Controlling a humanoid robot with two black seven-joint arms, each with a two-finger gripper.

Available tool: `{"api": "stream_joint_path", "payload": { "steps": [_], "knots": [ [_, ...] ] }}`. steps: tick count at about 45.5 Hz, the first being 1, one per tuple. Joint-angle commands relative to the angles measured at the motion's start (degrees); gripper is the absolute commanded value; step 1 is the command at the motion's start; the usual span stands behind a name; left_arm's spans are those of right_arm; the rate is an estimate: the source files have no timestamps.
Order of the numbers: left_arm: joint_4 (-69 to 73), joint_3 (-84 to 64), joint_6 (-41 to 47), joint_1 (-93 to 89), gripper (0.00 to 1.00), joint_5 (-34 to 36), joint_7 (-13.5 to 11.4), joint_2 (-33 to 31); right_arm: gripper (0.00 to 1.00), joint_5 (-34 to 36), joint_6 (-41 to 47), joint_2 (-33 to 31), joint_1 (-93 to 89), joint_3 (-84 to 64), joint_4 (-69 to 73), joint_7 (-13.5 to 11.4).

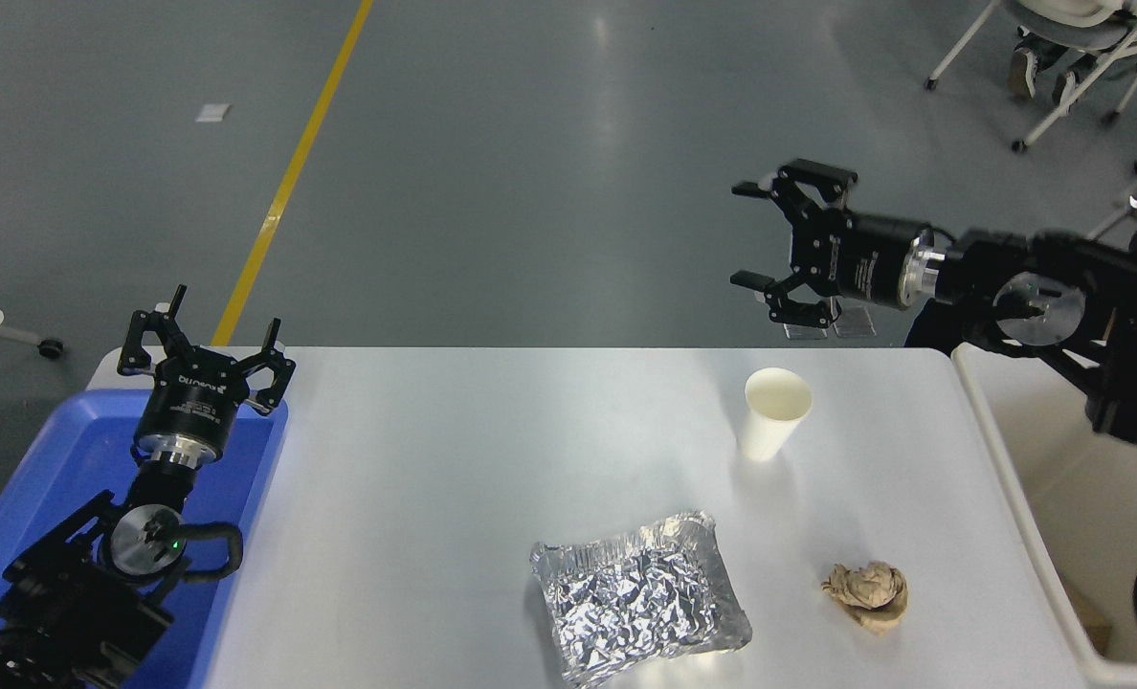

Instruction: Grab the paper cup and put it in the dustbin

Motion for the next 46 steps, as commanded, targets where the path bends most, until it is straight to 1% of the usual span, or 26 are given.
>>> {"api": "stream_joint_path", "payload": {
  "steps": [1, 7, 14, 18, 19, 27, 32, 46],
  "knots": [
    [0.0, -0.1, 0.0, 0.0, 1.00, 0.0, 0.0, 0.0, 1.00, -4.9, 5.1, 1.2, 24.6, -25.6, 10.7, -0.1],
    [0.0, 0.0, 0.0, 0.0, 1.00, 0.0, 0.0, 0.0, 1.00, -4.8, 8.0, 5.9, 33.9, -34.2, 14.2, -0.1],
    [0.0, 0.0, 0.0, 0.0, 1.00, 0.0, 0.0, 0.0, 1.00, -3.6, 8.0, 9.5, 39.6, -38.3, 19.8, -0.1],
    [0.0, 0.0, 0.0, 0.0, 1.00, 0.0, 0.0, 0.0, 1.00, -1.2, 8.0, 13.6, 43.0, -44.0, 22.5, -0.1],
    [0.0, 0.0, 0.0, 0.0, 1.00, 0.0, 0.0, 0.0, 1.00, 0.1, 8.0, 15.5, 44.7, -46.8, 23.1, -0.1],
    [0.0, -0.1, 0.0, 0.0, 1.00, 0.0, 0.1, 0.0, 1.00, 5.7, 8.0, 21.2, 53.3, -52.4, 29.9, -0.1],
    [0.0, -0.2, 0.0, 0.1, 1.00, 0.1, 0.1, 0.0, 1.00, 8.1, 8.0, 22.3, 58.3, -52.7, 34.0, -0.1],
    [0.0, -0.3, 0.0, 0.3, 1.00, 0.1, 0.2, 0.0, 1.00, 8.6, 8.0, 22.3, 64.4, -55.8, 37.9, -0.1]
  ]
}}
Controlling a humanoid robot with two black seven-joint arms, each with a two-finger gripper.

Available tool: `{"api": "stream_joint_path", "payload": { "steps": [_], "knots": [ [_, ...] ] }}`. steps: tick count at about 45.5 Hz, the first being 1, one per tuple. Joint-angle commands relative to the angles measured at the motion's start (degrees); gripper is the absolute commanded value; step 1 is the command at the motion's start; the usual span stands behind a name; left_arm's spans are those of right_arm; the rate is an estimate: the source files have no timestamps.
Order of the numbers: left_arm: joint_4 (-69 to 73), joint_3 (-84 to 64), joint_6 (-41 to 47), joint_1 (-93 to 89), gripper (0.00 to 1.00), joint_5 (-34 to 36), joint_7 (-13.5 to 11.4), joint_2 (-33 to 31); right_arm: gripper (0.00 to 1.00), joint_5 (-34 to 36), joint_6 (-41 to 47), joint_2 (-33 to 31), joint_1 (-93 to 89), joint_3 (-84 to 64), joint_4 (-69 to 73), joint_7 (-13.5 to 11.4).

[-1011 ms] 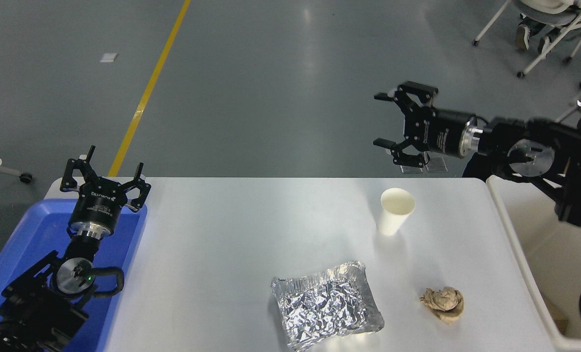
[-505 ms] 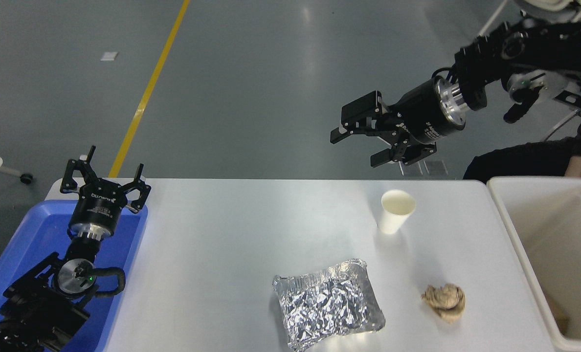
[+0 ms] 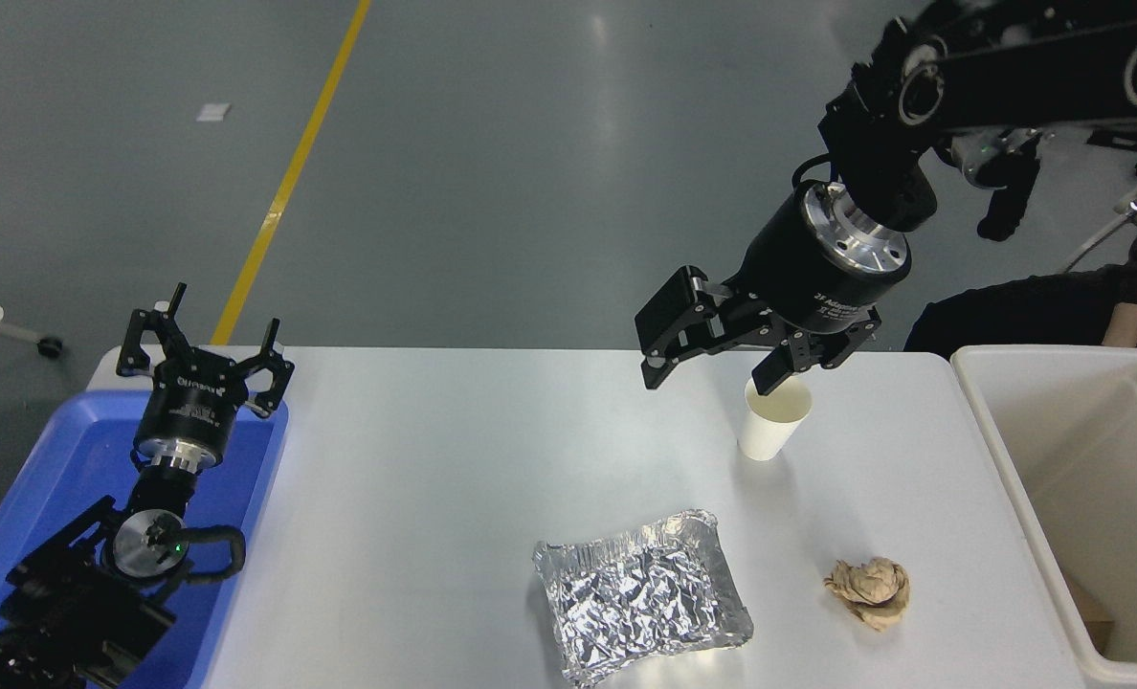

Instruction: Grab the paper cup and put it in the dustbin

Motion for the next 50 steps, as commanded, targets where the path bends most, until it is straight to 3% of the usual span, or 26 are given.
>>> {"api": "stream_joint_path", "payload": {
  "steps": [1, 18, 29, 40, 44, 50],
  "knots": [
    [0.0, 0.0, 0.0, 0.1, 1.00, 0.0, 0.0, 0.0, 1.00, 1.5, 0.1, 1.2, 6.0, -3.5, 4.2, 0.0],
    [0.0, 0.0, 0.0, 0.0, 1.00, -0.1, -0.1, 0.0, 1.00, 0.9, 0.1, 0.8, 1.0, -3.8, 1.6, 0.3],
    [0.0, 0.0, 0.0, 0.0, 1.00, -0.1, -0.1, 0.0, 1.00, -5.6, -0.7, -0.8, -14.7, -1.5, -14.8, 0.7],
    [0.0, 0.0, 0.0, 0.0, 1.00, -0.1, -0.1, 0.0, 1.00, -31.3, -12.4, -5.7, -36.6, 10.2, -29.9, 0.8],
    [0.0, 0.0, 0.0, 0.0, 1.00, -0.1, -0.1, 0.0, 1.00, -35.7, -16.9, -6.1, -42.3, 11.6, -32.6, 0.7],
    [0.0, 0.0, 0.0, -0.1, 1.00, -0.1, -0.1, 0.0, 1.00, -36.8, -20.5, -6.1, -49.1, 11.6, -38.2, 0.4]
  ]
}}
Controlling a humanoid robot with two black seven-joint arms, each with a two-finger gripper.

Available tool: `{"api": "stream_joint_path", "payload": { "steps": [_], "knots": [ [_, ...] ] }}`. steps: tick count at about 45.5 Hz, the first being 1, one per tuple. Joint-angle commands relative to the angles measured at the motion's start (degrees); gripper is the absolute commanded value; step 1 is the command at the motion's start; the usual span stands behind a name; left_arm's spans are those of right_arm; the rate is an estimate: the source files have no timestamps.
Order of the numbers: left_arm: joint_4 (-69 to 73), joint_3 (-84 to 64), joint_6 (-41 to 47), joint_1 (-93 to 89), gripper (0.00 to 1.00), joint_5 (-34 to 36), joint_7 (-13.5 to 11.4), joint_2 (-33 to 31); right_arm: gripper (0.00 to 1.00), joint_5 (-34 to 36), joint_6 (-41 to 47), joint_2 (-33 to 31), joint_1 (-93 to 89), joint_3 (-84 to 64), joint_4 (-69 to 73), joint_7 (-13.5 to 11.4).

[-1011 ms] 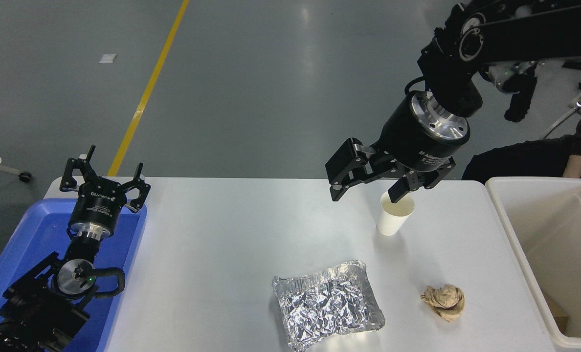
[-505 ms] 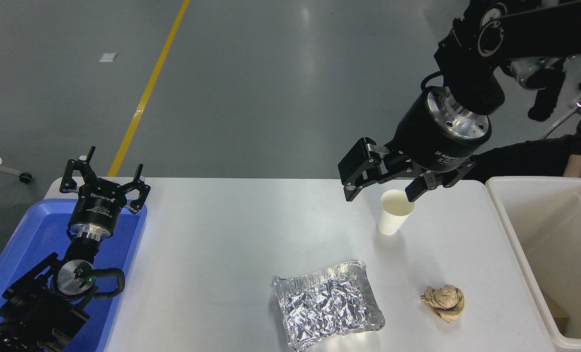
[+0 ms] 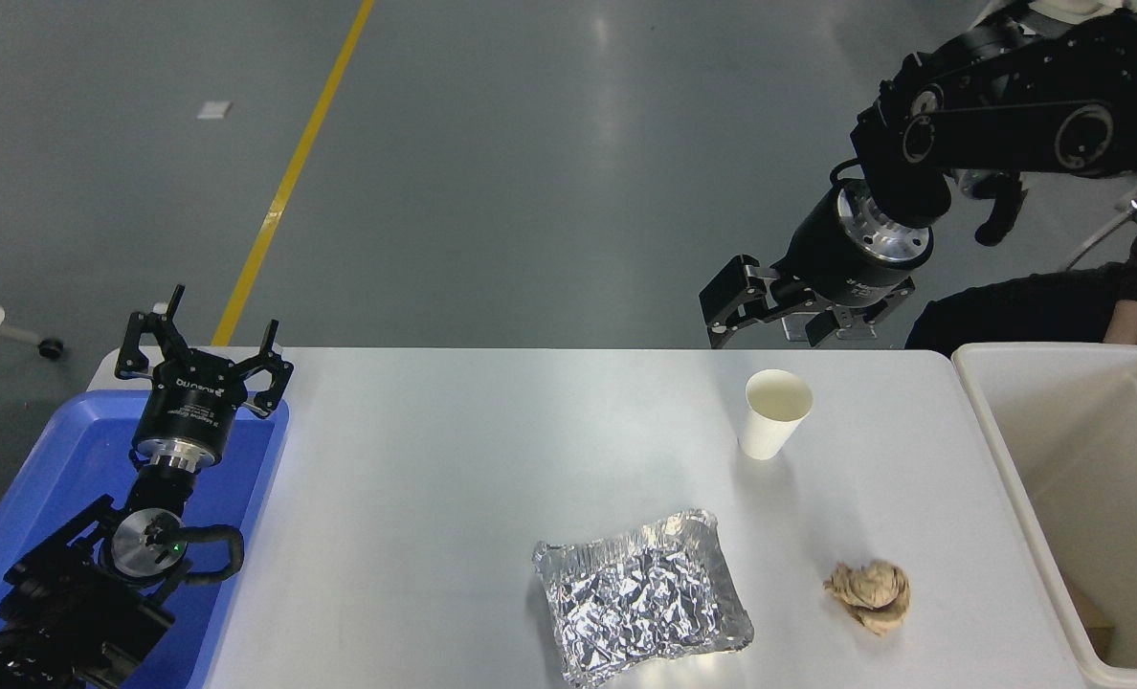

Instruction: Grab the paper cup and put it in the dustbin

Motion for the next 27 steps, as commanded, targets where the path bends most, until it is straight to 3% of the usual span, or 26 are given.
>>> {"api": "stream_joint_path", "payload": {
  "steps": [1, 27],
  "knots": [
    [0.0, 0.0, 0.0, -0.1, 1.00, 0.0, 0.0, 0.0, 1.00, -9.4, -8.8, -1.4, -16.0, 3.8, -11.7, -0.3],
    [0.0, 0.2, 0.0, -0.2, 1.00, 0.0, 0.0, 0.0, 1.00, -9.3, -15.9, 2.5, -28.1, 5.8, -22.1, -0.4]
  ]
}}
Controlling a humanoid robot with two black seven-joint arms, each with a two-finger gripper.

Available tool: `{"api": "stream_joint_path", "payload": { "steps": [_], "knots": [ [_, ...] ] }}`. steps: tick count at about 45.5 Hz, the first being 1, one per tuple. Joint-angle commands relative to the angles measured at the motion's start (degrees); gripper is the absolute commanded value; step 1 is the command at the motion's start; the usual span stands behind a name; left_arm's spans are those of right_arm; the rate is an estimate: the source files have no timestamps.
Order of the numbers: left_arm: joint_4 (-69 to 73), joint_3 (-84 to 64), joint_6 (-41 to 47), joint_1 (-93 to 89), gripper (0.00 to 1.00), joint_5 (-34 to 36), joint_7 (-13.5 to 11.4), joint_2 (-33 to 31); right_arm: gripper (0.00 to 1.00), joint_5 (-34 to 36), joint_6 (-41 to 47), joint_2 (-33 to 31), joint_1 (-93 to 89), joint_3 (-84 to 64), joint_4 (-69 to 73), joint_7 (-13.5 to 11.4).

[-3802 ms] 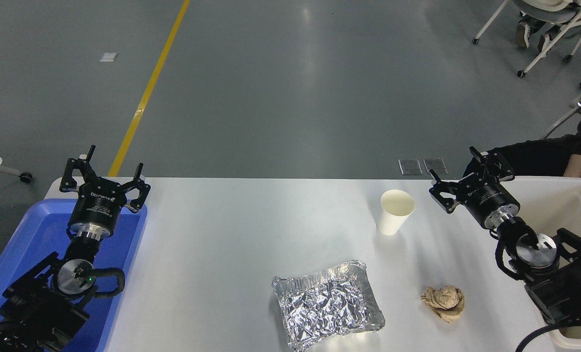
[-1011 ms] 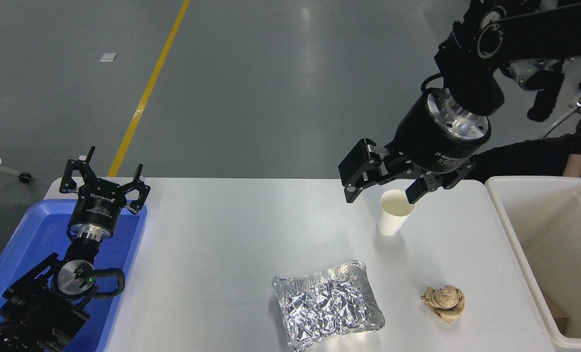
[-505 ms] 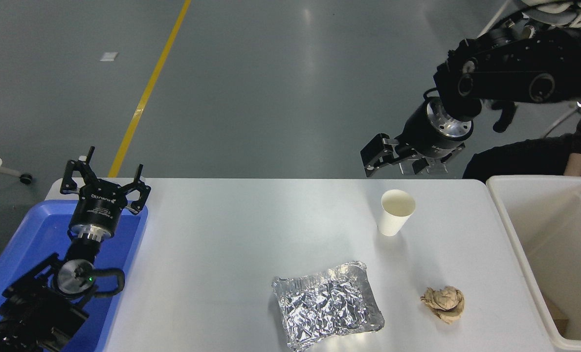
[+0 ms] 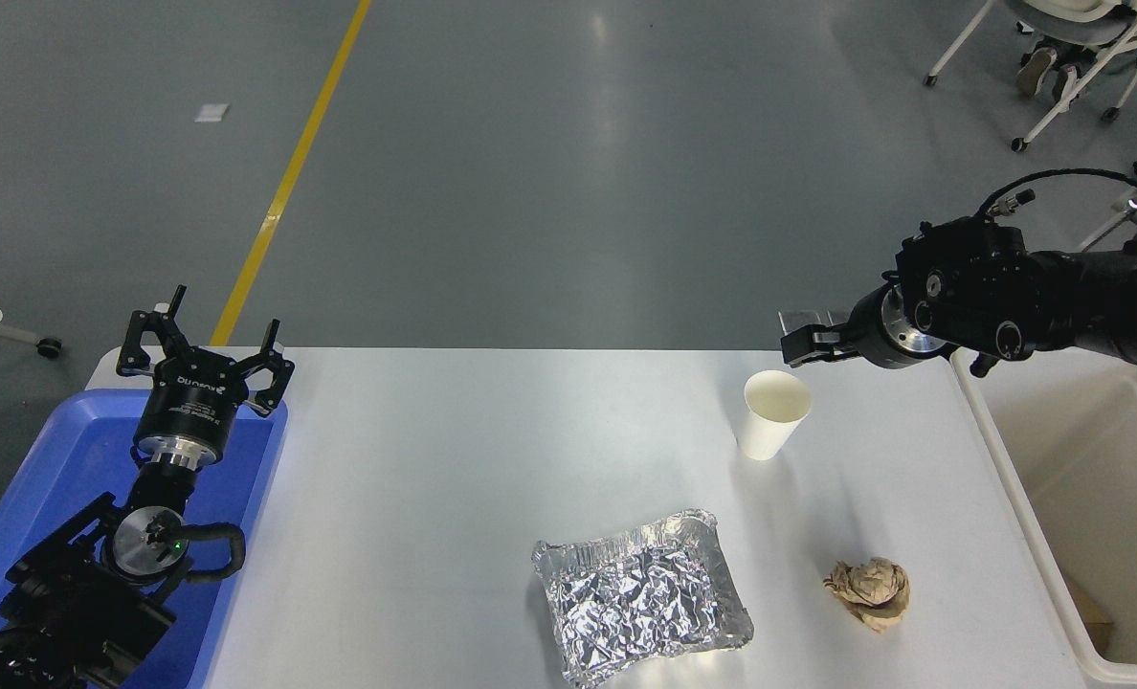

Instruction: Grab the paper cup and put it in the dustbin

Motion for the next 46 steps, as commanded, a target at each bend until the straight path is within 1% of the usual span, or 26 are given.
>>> {"api": "stream_joint_path", "payload": {
  "steps": [1, 7, 20, 23, 25, 27, 28, 30, 31, 32, 34, 36, 46],
  "knots": [
    [0.0, 0.1, 0.0, 0.0, 1.00, 0.0, 0.0, 0.0, 1.00, -0.5, -3.3, 2.7, -5.5, 2.2, -4.5, -0.1],
    [-0.1, 0.1, 0.0, 0.0, 1.00, 0.0, 0.0, 0.0, 1.00, -0.5, -4.1, 4.1, -7.9, 3.3, -6.1, -0.2],
    [-0.1, 0.1, 0.0, 0.0, 1.00, 0.0, 0.0, 0.0, 1.00, -0.4, -6.5, 4.5, -11.6, 4.4, -8.2, -0.3],
    [0.0, 0.1, -0.1, 0.0, 1.00, 0.0, 0.0, 0.0, 0.96, -0.4, -6.8, 4.5, -12.3, 4.8, -8.3, -0.3],
    [0.0, 0.1, 0.0, 0.0, 1.00, 0.0, 0.0, 0.0, 0.88, -0.1, -6.9, 4.5, -12.5, 4.9, -8.4, -0.3],
    [0.0, 0.1, -0.1, 0.0, 1.00, 0.0, 0.0, 0.0, 0.72, 0.1, -6.8, 4.5, -12.6, 4.9, -8.4, -0.3],
    [0.0, 0.1, 0.0, 0.0, 1.00, 0.0, 0.0, 0.0, 0.61, 0.1, -6.8, 4.6, -12.6, 4.9, -8.4, -0.3],
    [0.0, 0.1, -0.1, 0.0, 1.00, 0.0, 0.0, 0.0, 0.32, 0.1, -6.8, 4.9, -12.6, 4.9, -8.4, -0.3],
    [0.0, 0.1, -0.1, 0.0, 1.00, 0.0, 0.0, 0.0, 0.22, 0.1, -6.6, 4.9, -12.6, 4.9, -8.4, -0.3],
    [-0.1, 0.1, -0.1, 0.0, 1.00, 0.0, 0.0, 0.0, 0.17, 0.1, -6.5, 4.9, -12.6, 4.9, -8.4, -0.3],
    [-0.1, 0.1, -0.1, 0.0, 1.00, 0.0, 0.0, 0.0, 0.12, 0.3, -6.5, 4.9, -12.4, 4.9, -8.4, -0.4],
    [0.0, 0.1, 0.0, 0.0, 1.00, 0.0, 0.0, 0.0, 0.00, 0.5, -6.2, 4.9, -12.2, 4.9, -8.3, -0.8],
    [-0.1, 0.1, 0.0, 0.0, 1.00, 0.0, 0.0, 0.0, 0.00, 0.7, -6.1, 5.0, -11.7, 4.9, -8.2, -1.1]
  ]
}}
